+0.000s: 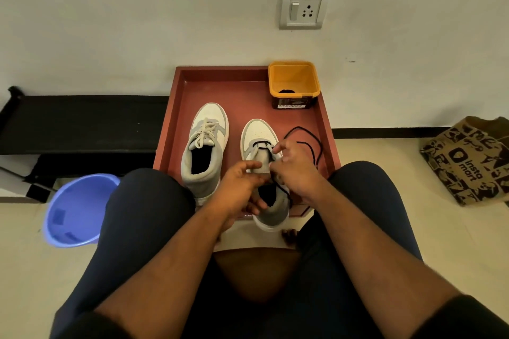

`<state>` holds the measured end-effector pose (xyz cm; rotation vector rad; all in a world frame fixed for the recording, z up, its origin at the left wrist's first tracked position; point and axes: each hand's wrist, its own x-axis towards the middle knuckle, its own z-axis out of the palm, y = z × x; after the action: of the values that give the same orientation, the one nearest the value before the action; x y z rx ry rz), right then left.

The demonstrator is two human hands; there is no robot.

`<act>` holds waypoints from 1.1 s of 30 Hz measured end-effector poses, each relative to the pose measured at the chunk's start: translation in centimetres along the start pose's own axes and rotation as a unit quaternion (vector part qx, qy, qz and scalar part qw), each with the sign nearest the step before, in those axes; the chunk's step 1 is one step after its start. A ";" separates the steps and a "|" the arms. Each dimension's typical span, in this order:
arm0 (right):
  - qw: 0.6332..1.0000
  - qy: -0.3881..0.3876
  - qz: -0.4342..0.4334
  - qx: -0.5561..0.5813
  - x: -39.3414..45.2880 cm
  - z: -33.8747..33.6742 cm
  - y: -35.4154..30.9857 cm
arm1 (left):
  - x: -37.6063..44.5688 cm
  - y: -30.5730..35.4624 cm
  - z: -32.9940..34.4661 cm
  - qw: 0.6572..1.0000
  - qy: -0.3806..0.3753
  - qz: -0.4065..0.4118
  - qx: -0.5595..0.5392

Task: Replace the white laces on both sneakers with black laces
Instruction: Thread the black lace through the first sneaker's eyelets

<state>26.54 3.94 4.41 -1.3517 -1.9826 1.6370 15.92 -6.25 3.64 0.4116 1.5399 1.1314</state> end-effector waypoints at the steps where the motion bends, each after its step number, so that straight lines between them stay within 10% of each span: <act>1: 0.992 -0.015 0.029 0.121 0.2 -0.2 -0.1 | -0.2 0.0 0.3 0.999 -0.016 -0.015 -0.034; 6: 0.971 -0.062 0.042 0.227 0.3 -1.0 -0.2 | -0.8 -0.2 1.7 0.991 -0.083 -0.063 -0.079; 12: 0.970 0.141 -0.112 -0.163 1.3 -2.9 0.8 | -0.1 0.0 -0.7 0.972 0.079 0.120 0.188; 19: 0.927 0.036 -0.287 -0.238 2.0 -1.2 1.8 | 0.1 0.9 -0.7 0.949 0.102 0.223 0.198; 23: 0.944 0.239 -0.091 -0.209 3.8 -4.8 2.7 | 0.5 1.6 -2.4 0.959 0.099 0.218 0.154; 25: 0.930 0.197 -0.037 -0.308 3.9 -5.1 2.8 | 0.8 1.5 -3.2 0.950 0.116 0.228 0.180; 29: 0.905 -0.010 -0.224 -0.361 2.0 -1.3 1.5 | 1.0 1.2 -2.5 0.942 0.093 0.244 0.210; 33: 0.913 0.088 -0.211 -0.338 2.9 -1.3 1.7 | 0.9 1.6 -2.9 0.946 0.082 0.242 0.199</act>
<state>26.70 6.91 2.40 -1.0686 -2.6028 0.6277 12.55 -6.00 4.19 1.0357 1.8807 1.2415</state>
